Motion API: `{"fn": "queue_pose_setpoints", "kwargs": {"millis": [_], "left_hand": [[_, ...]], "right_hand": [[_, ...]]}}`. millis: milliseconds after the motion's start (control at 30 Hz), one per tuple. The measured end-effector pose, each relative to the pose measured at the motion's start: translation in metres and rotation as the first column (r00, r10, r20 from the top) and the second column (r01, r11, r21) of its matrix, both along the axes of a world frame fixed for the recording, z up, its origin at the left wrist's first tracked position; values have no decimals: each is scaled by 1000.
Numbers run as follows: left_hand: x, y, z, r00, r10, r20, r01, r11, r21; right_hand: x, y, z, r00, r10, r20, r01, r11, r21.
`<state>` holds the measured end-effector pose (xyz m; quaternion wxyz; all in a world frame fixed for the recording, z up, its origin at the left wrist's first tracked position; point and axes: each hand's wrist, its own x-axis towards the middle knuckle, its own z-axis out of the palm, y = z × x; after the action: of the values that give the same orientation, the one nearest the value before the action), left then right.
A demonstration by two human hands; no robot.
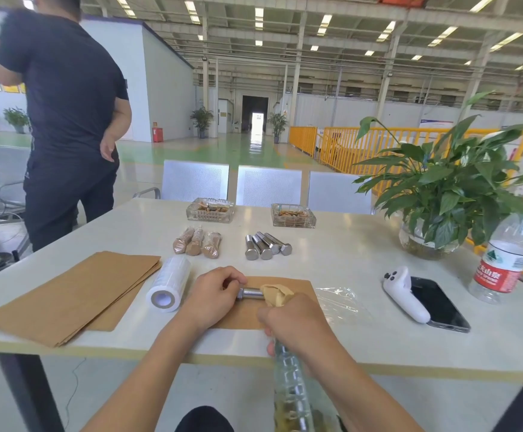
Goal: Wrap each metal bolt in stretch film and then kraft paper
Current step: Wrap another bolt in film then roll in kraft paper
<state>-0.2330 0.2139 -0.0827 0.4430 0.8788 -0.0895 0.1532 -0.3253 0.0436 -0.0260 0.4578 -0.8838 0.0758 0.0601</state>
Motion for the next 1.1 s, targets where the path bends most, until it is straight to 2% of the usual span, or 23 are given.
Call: {"fn": "queue_pose_setpoints", "kwargs": {"millis": [167, 333, 567, 700, 1100], "left_hand": [[-1, 0, 0, 1000, -9, 3, 9, 1000, 4], [0, 1, 1, 1000, -10, 6, 10, 1000, 12], [-1, 1, 0, 1000, -7, 14, 7, 1000, 13], [-1, 2, 1, 999, -34, 27, 33, 999, 28], [1, 1, 0, 997, -83, 9, 83, 997, 5]], "right_hand": [[-18, 5, -11, 996, -14, 93, 15, 1000, -15], [-15, -5, -8, 988, 0, 153, 40, 966, -255], [-3, -24, -7, 994, -74, 75, 91, 960, -263], [2, -31, -3, 992, -106, 71, 118, 973, -198], [8, -24, -9, 999, -29, 44, 36, 986, -166]]}}
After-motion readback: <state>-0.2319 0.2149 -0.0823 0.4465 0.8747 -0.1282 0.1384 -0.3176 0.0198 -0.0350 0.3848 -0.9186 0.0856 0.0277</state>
